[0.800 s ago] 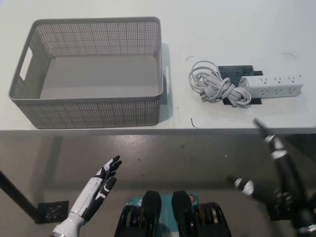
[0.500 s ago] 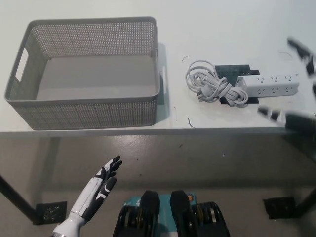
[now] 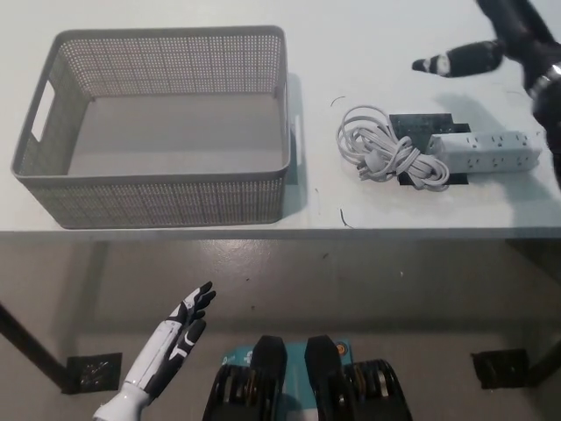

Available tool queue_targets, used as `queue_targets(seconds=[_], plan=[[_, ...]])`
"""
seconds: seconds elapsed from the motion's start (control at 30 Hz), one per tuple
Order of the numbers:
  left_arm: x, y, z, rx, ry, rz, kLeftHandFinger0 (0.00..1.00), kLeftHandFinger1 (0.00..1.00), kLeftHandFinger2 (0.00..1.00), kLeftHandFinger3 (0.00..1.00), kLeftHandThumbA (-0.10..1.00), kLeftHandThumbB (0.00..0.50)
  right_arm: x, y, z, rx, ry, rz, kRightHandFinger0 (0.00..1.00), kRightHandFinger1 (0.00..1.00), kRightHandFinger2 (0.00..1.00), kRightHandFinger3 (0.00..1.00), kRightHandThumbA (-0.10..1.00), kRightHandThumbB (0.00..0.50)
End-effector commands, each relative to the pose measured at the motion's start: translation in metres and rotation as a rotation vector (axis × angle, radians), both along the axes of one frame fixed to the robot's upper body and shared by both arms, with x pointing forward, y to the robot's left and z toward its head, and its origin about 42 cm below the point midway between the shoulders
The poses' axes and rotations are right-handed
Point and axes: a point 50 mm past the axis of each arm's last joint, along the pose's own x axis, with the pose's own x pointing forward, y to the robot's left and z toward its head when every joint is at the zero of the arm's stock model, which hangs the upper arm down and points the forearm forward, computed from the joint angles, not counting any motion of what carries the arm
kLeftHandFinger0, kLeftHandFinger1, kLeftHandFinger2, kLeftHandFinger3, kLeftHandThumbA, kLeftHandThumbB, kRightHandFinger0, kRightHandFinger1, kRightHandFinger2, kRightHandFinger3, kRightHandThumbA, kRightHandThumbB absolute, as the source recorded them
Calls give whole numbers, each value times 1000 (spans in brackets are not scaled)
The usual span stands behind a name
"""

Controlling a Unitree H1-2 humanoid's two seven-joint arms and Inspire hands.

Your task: Use the right hand to pick up a power strip and put it into a container on the left side

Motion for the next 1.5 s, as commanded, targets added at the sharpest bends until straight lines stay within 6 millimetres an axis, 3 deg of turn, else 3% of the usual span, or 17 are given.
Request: queue_targets(seconds=[0.0,0.03,0.07,0.23,0.4,0.5,0.67,0.73,0.8,0.97,1.07,1.2,1.37,1.47], plan=[[-3,10,19,29,-110,-52,1000,1000,1000,1000,1000,279,61,52,76,-266,315,-116,1000,1000,1000,1000,1000,366],[-4,10,19,30,-110,-52,1000,1000,1000,1000,1000,279,63,56,74,-264,344,-114,1000,1000,1000,1000,1000,369],[-3,11,19,30,-112,-51,1000,1000,1000,1000,1000,277,66,61,73,-278,365,-122,1000,1000,1000,1000,1000,425],[-3,12,21,38,-110,-49,1000,1000,1000,1000,1000,273,72,80,66,-368,484,-156,1000,1000,1000,1000,1000,486],[-1,11,21,36,-112,-52,1000,1000,1000,1000,1000,265,71,88,73,-423,652,-117,1000,1000,1000,1000,1000,395],[0,12,23,38,-109,-52,1000,1000,1000,1000,1000,263,70,91,80,-455,668,-136,1000,1000,1000,1000,1000,412],[-1,13,21,40,-102,-53,1000,1000,1000,1000,1000,262,69,93,94,-558,637,-134,1000,1000,1000,1000,1000,396],[-1,13,20,41,-101,-56,1000,1000,1000,1000,1000,258,69,89,102,-590,605,-171,1000,1000,1000,1000,1000,425],[0,14,21,45,-103,-51,1000,1000,1000,1000,1000,257,69,88,109,-575,597,-167,1000,1000,1000,1000,1000,395],[1,14,20,38,-111,-51,1000,1000,1000,1000,1000,253,69,81,116,-611,596,-196,1000,1000,1000,1000,1000,418],[1,14,20,36,-104,-52,1000,1000,1000,1000,1000,259,70,75,110,-613,615,-198,1000,1000,1000,1000,1000,434],[-1,14,20,35,-99,-58,1000,1000,1000,1000,1000,253,71,67,93,-654,645,-157,1000,1000,1000,1000,1000,326],[0,14,20,40,-104,-56,1000,1000,1000,1000,1000,250,72,62,71,-589,713,-192,1000,1000,1000,1000,1000,342],[1,14,21,42,-107,-57,1000,1000,1000,1000,1000,249,73,59,56,-652,694,-161,1000,1000,1000,1000,1000,300]])
